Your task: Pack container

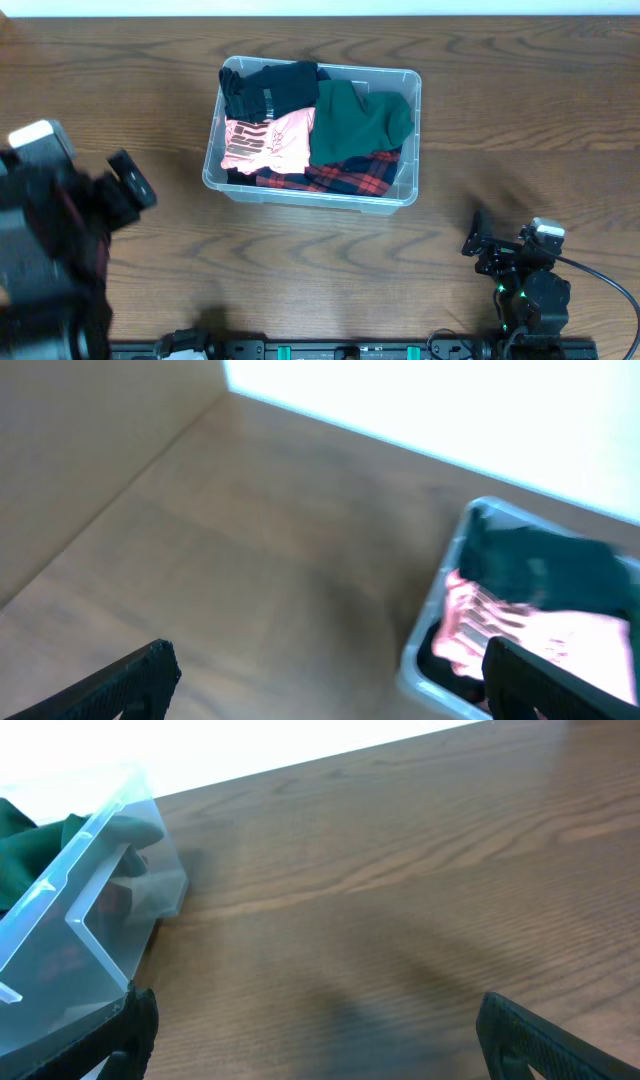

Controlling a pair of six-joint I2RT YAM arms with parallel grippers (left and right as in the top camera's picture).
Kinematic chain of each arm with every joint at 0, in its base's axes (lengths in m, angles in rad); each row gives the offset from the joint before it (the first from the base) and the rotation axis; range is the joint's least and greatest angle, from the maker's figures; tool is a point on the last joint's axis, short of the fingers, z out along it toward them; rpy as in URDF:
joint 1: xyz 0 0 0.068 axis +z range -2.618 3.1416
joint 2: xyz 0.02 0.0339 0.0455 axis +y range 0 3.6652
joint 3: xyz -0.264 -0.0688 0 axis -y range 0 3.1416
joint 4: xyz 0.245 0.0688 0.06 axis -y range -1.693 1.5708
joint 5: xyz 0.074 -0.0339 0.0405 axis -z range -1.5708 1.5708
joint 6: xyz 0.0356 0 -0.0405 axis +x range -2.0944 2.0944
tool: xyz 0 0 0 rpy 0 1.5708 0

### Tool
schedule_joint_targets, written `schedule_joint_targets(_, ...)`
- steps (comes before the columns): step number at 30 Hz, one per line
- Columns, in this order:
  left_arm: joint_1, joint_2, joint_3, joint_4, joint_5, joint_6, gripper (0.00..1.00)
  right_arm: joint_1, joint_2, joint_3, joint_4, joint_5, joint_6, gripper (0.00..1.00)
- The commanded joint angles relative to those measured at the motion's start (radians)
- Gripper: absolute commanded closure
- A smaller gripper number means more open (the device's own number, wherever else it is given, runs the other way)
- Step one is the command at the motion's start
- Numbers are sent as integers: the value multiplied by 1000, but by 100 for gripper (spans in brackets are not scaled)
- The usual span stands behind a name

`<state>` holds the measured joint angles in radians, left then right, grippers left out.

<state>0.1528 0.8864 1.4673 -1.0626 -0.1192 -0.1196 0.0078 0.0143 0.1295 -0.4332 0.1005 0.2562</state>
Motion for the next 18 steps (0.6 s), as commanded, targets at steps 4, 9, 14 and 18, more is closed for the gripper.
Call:
schedule_joint_targets(4, -25, -211, -350, 183, 158, 123, 2, -7, -9, -5, 0, -7, 13, 1)
schedule_joint_targets(9, -25, -367, -643, 339, 210, 78, 2, -7, -9, -5, 0, -7, 13, 1)
schedule_joint_targets(14, -26, -476, -845, 458, 209, 9, 2, -7, -9, -5, 0, -7, 13, 1)
schedule_joint_targets(18, -26, -534, -946, 520, 210, 5, 2, -7, -9, -5, 0, -7, 13, 1)
